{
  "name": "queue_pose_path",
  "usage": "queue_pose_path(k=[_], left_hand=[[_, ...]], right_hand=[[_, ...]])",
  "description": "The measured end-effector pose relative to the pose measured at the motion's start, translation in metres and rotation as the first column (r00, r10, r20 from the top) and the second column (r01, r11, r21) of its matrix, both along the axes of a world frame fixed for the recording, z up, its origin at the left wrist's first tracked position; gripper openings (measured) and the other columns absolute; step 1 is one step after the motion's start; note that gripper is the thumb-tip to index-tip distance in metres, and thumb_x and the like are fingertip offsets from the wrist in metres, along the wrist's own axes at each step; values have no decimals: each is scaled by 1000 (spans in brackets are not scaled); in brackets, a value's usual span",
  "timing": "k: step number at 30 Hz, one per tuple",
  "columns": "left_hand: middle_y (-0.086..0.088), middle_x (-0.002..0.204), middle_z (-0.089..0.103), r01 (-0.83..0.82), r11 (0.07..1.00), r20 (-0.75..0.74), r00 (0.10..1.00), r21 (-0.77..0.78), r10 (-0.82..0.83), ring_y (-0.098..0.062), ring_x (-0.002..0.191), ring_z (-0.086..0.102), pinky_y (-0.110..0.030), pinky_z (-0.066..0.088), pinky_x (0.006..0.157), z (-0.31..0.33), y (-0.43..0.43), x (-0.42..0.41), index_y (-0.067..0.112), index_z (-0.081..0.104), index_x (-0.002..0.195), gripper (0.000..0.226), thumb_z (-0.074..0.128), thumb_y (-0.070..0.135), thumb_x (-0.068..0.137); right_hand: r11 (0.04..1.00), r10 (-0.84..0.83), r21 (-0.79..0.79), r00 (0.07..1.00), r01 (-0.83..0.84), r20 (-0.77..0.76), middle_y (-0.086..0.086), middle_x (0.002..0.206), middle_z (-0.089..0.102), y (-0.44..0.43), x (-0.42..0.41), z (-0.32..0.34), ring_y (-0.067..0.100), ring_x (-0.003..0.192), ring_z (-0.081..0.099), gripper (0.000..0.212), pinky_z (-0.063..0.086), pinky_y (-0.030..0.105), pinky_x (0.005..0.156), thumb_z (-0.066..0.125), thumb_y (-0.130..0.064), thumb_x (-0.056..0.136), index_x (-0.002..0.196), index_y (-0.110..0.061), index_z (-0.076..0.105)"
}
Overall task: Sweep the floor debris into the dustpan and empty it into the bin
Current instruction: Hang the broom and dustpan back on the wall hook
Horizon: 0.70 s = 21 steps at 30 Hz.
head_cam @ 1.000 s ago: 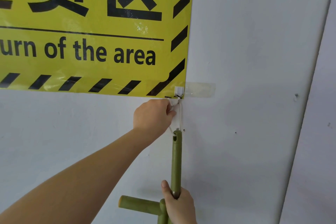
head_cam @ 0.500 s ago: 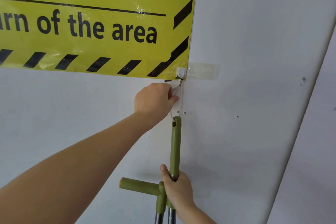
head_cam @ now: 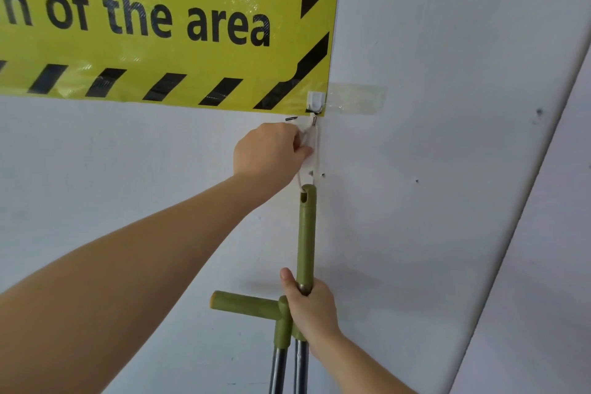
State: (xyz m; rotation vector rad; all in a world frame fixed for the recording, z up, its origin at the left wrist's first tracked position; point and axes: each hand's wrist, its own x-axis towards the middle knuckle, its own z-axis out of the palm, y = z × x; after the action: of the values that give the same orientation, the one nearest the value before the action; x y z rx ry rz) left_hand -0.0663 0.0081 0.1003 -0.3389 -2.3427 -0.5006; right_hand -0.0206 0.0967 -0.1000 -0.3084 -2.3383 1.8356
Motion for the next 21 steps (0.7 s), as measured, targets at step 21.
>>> queue_pose_path(k=[21], left_hand=[[1,65,52,8,999,107,994,42,-12,-18,63,51,-26,30,48,-5,1,12,16,58,73,34,54,42,94]], right_hand=[[983,147,95,984,-157,104,-6,69,53,10,4,-2,8,65,57,43,43,15,59,69,-57,76,72,-19,48]])
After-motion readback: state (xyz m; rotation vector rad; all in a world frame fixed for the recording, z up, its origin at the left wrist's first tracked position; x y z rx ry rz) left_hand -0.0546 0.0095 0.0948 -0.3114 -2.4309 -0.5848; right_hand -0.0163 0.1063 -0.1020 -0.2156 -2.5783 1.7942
